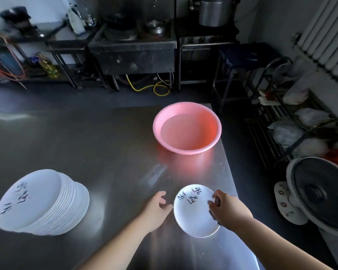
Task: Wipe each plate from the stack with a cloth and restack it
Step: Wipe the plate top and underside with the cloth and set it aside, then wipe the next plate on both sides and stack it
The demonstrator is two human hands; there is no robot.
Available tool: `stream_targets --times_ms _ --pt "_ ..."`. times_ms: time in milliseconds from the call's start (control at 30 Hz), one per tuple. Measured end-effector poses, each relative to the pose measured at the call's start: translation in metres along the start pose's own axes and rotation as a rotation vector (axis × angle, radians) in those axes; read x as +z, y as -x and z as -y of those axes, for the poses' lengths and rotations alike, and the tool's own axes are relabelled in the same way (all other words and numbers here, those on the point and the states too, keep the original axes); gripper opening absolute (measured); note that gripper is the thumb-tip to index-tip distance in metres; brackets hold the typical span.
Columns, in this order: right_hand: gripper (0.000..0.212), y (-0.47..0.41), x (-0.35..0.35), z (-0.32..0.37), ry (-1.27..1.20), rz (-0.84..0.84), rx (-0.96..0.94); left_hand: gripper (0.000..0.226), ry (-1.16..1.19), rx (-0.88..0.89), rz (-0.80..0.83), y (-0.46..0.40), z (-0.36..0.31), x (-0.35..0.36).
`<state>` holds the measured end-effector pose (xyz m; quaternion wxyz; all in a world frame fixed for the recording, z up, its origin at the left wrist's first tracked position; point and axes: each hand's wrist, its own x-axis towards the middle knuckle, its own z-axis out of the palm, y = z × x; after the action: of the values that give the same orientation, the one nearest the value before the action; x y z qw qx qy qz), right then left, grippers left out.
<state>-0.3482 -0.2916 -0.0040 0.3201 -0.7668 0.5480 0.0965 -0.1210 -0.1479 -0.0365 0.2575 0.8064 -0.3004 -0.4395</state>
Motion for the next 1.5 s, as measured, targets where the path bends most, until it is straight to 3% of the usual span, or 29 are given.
stream_targets --times_ms 300,533,767,867,1033,1233,1500 --pt "0.030 0.031 0.045 0.184 -0.045 -0.038 -0.408 0.047 -0.070 0.063 -0.255 0.076 0.068 -0.157" --pt "0.032 0.056 0.096 0.313 -0.067 0.005 -0.536 0.039 -0.082 0.048 -0.480 0.121 0.131 -0.264" --pt "0.027 0.067 0.143 0.406 0.076 -0.042 -0.549 0.041 -0.189 -0.059 -0.689 0.141 0.202 -0.340" --pt "0.033 0.064 0.158 0.425 0.132 -0.071 -0.467 0.050 -0.225 -0.091 -0.646 0.139 0.218 -0.357" --pt "0.030 0.059 0.162 0.432 0.146 -0.103 -0.382 0.019 -0.162 -0.036 -0.594 0.129 0.227 -0.365" --pt "0.022 0.060 0.167 0.436 0.038 -0.092 -0.342 0.011 0.012 -0.034 -0.560 0.118 0.230 -0.372" --pt "0.010 0.074 0.159 0.422 -0.285 0.014 -0.276 0.027 0.258 0.050 -0.563 0.111 0.223 -0.367"
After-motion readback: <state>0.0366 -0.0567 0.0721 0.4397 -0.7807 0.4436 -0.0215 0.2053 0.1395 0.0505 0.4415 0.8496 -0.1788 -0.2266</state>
